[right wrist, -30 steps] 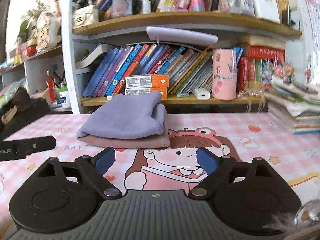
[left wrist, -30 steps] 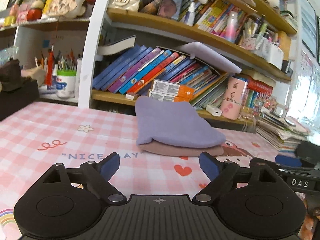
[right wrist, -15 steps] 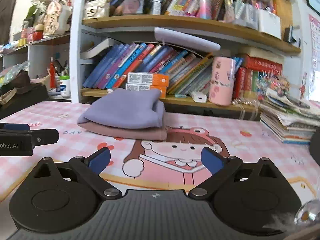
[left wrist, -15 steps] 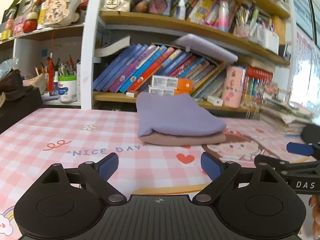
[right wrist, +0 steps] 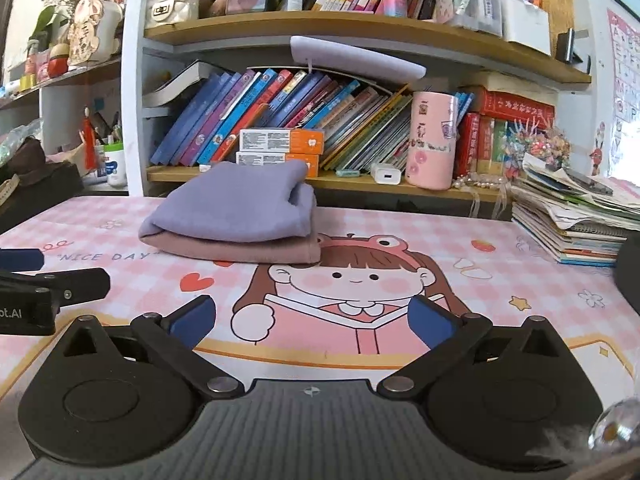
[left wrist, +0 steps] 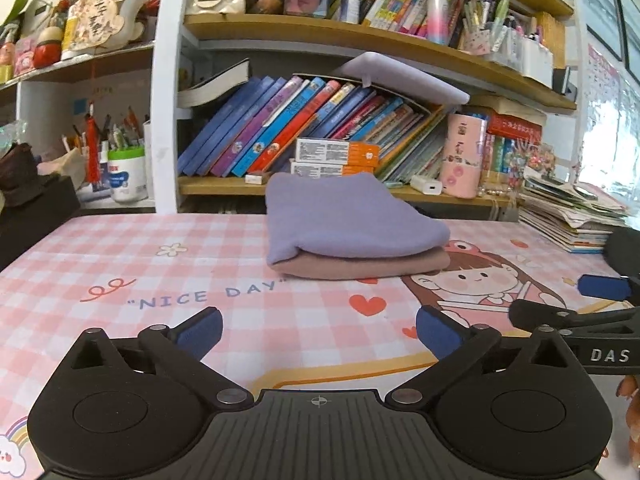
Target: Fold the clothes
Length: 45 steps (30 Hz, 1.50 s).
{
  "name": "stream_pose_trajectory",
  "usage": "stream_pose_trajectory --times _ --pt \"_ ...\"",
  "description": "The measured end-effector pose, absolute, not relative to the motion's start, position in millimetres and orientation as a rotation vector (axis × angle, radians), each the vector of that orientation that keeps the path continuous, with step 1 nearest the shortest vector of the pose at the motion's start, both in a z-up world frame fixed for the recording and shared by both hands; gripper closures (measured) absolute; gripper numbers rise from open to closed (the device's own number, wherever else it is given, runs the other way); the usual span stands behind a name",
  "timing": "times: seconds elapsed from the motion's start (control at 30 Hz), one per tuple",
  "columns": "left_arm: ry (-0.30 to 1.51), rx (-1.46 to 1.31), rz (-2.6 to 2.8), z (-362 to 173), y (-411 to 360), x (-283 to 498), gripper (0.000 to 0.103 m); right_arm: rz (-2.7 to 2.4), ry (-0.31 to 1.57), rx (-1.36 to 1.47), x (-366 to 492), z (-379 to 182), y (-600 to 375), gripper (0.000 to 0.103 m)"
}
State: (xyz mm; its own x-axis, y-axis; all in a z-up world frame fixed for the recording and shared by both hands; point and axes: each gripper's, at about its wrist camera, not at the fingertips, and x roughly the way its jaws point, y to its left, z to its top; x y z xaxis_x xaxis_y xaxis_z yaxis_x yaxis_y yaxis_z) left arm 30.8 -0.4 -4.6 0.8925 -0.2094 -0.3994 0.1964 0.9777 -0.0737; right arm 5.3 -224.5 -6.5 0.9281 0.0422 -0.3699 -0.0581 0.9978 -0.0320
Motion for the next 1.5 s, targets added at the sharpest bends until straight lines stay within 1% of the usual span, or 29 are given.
stream_pose_trajectory --times 1.5 --pt "0.424 -0.041 -0.180 -4.0 1.3 31.8 0.000 0.043 0.376 -0.054 4.9 -7.3 -223.4 0.000"
